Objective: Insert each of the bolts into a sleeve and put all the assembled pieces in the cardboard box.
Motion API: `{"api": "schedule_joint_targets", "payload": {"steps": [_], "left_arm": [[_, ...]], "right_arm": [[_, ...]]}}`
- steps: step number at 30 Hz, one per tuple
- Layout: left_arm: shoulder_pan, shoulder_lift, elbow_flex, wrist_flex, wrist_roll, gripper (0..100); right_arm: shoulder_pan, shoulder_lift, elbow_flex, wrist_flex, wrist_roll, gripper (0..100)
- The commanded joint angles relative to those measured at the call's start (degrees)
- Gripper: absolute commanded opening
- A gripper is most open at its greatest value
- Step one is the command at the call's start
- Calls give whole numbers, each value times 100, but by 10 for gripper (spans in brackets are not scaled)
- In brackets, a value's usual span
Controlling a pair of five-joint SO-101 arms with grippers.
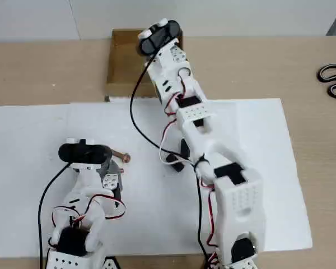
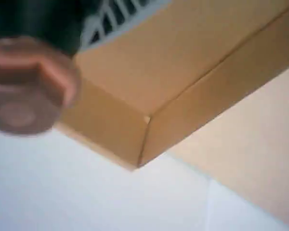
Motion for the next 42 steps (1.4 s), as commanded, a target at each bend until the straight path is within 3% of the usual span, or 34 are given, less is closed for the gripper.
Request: {"api": "schedule_joint_targets", "payload": {"steps": [1,5,12,23,35,42], "left_arm": [[26,-53,-31,-132,-9,6],[26,-53,-31,-132,0,6],[26,-53,-31,-123,0,6],[26,-53,-31,-123,0,6],[26,-53,-31,-123,0,6],[26,-53,-40,-123,0,6]], "right_arm": [[-110,57,-853,22,44,4],[-207,101,-1029,734,44,34],[-215,66,-1213,1727,53,268],[-242,-532,-2180,3292,26,253],[-330,-2053,-2180,6756,-26,252],[-338,-2440,-2180,9191,-958,252]]}}
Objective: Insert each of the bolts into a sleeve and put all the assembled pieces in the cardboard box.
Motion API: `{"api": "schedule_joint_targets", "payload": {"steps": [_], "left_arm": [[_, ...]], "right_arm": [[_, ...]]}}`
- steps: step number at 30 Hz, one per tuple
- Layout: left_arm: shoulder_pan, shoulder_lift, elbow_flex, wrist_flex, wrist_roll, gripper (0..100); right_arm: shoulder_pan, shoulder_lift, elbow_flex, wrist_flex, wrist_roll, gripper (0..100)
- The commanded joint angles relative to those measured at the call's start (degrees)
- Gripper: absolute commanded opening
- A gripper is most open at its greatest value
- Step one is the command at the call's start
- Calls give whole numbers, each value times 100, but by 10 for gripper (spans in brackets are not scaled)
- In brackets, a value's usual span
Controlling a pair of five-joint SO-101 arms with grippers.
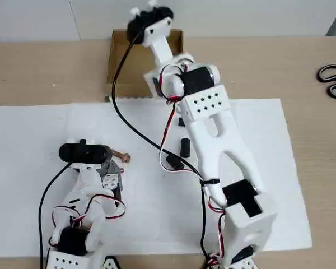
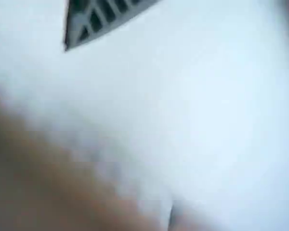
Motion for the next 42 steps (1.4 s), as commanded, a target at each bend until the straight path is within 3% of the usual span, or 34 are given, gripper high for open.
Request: {"api": "schedule_joint_targets", "payload": {"steps": [1,5,13,22,42], "left_arm": [[26,-53,-40,-123,-9,6],[26,-53,-40,-123,-9,6],[26,-53,-40,-123,-9,6],[26,-53,-40,-123,0,6],[26,-53,-31,-123,0,6]], "right_arm": [[4,-470,-352,1182,-571,252],[22,-541,-334,2035,-1108,252],[-180,-505,-202,2035,-1908,252],[-207,-505,1213,2009,-2778,252],[-145,-497,3051,-347,-2497,251]]}}
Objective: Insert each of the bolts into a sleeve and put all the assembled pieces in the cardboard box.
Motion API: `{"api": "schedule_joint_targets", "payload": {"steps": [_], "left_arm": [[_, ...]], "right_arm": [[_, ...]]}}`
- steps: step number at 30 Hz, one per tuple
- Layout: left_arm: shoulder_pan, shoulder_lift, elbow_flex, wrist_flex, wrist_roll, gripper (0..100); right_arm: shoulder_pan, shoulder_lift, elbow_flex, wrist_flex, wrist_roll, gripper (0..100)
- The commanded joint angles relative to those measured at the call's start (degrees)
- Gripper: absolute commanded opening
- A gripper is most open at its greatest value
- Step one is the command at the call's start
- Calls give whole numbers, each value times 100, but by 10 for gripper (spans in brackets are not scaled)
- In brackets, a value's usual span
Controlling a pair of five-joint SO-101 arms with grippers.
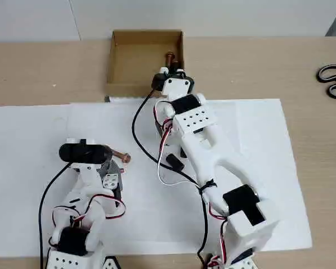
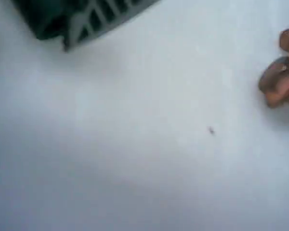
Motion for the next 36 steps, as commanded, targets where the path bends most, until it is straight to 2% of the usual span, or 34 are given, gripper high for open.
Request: {"api": "schedule_joint_targets", "payload": {"steps": [1,12,19,25,27,32,36], "left_arm": [[26,-53,-31,-123,0,6],[26,-53,-31,-114,0,6],[26,-53,-31,-114,0,6],[26,-53,-31,-114,0,6],[26,-53,-31,-114,0,6],[26,-53,-31,-114,0,6],[26,-53,-31,-114,0,6]], "right_arm": [[84,-242,149,-365,53,251],[198,-242,404,-488,53,251],[409,277,378,-488,53,251],[391,497,352,-866,53,246],[391,576,352,-963,53,202],[391,787,352,-1024,53,13],[409,796,352,-971,53,4]]}}
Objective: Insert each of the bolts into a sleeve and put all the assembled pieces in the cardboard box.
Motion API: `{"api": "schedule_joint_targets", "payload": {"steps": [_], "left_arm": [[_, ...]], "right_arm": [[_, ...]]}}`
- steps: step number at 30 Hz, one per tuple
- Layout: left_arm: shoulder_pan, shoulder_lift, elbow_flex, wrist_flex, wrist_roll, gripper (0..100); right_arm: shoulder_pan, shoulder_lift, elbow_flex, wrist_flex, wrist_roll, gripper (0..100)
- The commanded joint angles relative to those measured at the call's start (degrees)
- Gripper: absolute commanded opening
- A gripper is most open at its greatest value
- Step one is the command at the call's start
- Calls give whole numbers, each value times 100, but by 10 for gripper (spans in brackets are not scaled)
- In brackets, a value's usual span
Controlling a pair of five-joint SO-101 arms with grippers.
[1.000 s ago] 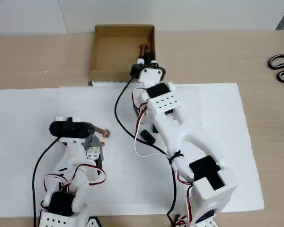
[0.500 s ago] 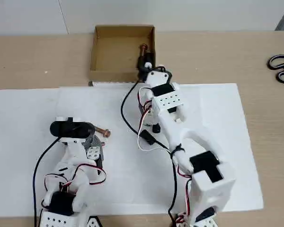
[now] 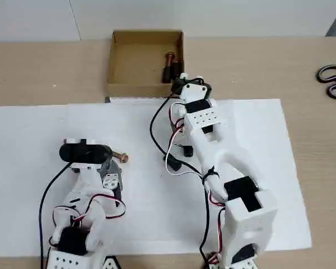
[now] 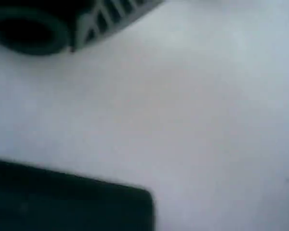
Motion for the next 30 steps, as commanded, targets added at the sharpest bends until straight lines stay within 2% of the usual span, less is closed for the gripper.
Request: {"api": "schedule_joint_targets", "payload": {"steps": [1,4,13,23,26,30], "left_arm": [[26,-53,-31,-114,0,6],[26,-53,-31,-114,0,6],[26,-53,-31,-114,0,6],[35,-53,-31,-114,0,6],[62,-35,-127,79,-35,6],[158,-26,-699,580,-70,6]], "right_arm": [[-40,48,-70,-198,44,2],[-66,4,-193,-136,53,2],[-189,-1130,-712,910,44,2],[-136,-2765,-695,2510,53,2],[101,-3248,-695,3029,53,2],[778,-3793,-598,3152,105,2]]}}
